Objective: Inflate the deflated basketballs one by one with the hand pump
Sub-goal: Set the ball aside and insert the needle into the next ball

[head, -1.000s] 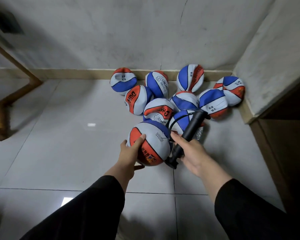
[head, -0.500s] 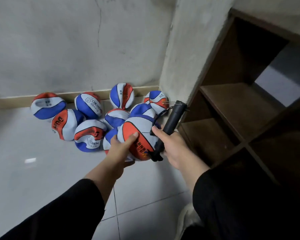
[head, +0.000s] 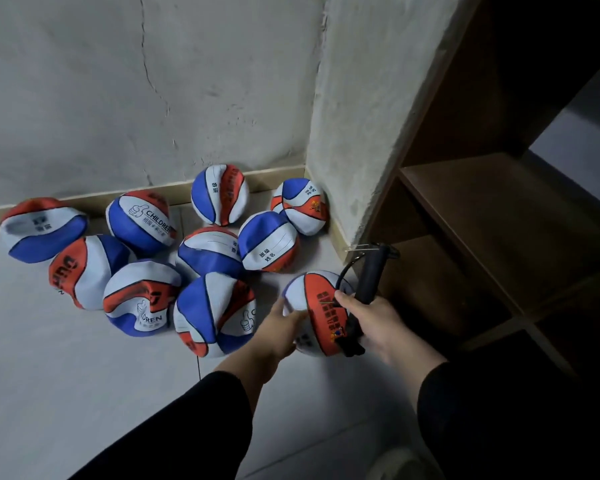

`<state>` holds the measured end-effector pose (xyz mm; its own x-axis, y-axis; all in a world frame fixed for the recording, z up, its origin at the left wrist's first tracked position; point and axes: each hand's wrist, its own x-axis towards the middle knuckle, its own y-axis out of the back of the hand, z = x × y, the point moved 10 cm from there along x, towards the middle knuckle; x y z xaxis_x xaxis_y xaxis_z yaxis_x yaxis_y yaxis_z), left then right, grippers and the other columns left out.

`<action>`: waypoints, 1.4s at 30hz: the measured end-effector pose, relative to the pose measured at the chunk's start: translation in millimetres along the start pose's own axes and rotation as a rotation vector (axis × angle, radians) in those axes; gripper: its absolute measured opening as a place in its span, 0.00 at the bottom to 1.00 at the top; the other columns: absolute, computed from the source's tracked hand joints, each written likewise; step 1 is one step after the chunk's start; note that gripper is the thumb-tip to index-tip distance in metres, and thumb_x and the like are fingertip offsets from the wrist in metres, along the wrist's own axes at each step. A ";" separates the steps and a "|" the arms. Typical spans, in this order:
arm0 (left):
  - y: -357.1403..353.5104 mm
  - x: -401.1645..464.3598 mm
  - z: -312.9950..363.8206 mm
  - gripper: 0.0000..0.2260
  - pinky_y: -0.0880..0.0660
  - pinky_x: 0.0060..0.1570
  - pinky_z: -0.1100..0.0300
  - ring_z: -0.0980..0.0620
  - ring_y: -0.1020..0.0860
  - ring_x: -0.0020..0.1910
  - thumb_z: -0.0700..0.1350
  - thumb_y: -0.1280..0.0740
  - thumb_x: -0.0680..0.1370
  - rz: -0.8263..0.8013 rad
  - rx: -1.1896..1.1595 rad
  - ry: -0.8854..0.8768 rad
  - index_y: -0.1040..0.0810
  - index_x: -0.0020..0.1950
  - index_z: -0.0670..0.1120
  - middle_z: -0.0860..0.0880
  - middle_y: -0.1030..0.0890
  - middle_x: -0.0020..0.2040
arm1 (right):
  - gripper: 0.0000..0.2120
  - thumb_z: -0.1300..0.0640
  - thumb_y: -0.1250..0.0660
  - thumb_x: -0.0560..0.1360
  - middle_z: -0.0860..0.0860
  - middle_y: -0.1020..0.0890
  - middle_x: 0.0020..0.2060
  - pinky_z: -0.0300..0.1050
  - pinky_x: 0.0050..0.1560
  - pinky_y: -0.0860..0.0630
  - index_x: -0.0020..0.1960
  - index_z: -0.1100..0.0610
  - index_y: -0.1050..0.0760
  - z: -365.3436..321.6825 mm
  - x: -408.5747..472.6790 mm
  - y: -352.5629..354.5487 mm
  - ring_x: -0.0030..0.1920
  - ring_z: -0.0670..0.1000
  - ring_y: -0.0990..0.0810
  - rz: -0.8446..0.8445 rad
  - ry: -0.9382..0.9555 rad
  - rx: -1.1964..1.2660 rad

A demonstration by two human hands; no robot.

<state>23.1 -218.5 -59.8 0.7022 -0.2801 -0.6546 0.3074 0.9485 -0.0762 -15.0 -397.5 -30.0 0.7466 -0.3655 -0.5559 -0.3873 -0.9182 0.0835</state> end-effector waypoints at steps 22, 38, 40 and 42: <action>95.4 10.9 100.8 0.17 0.27 0.57 0.44 0.38 0.22 0.58 0.49 0.30 0.78 0.707 0.856 -0.629 0.20 0.66 0.46 0.43 0.19 0.60 | 0.15 0.54 0.26 0.78 0.55 0.18 0.45 0.44 0.49 0.29 0.58 0.64 0.19 -64.7 80.2 -5.1 0.48 0.55 0.21 0.305 0.269 -0.333; 195.2 20.6 -3.5 0.40 0.28 0.69 0.42 0.35 0.27 0.70 0.55 0.27 0.76 0.639 0.587 -0.056 0.43 0.83 0.50 0.42 0.35 0.77 | 0.15 0.47 0.24 0.75 0.47 0.20 0.27 0.50 0.38 0.23 0.41 0.59 0.19 -81.2 43.9 -133.7 0.29 0.53 0.21 -0.052 0.324 -0.287; 193.7 13.4 0.3 0.37 0.27 0.68 0.43 0.36 0.26 0.68 0.56 0.27 0.75 0.636 0.463 -0.075 0.39 0.81 0.51 0.43 0.31 0.75 | 0.18 0.45 0.23 0.73 0.54 0.13 0.38 0.55 0.47 0.18 0.47 0.61 0.17 -86.2 40.7 -144.7 0.43 0.58 0.13 -0.093 0.298 -0.232; 193.2 -0.7 15.4 0.34 0.26 0.67 0.45 0.39 0.24 0.67 0.55 0.26 0.75 0.639 0.296 -0.125 0.34 0.78 0.51 0.45 0.26 0.71 | 0.19 0.44 0.23 0.73 0.54 0.12 0.44 0.57 0.57 0.19 0.50 0.59 0.16 -100.4 32.9 -158.9 0.50 0.56 0.13 -0.149 0.281 -0.191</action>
<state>91.9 -37.3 -62.5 0.8663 0.2851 -0.4102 -0.0397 0.8578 0.5125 125.4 -279.0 21.5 0.9169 -0.2291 -0.3267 -0.1752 -0.9668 0.1862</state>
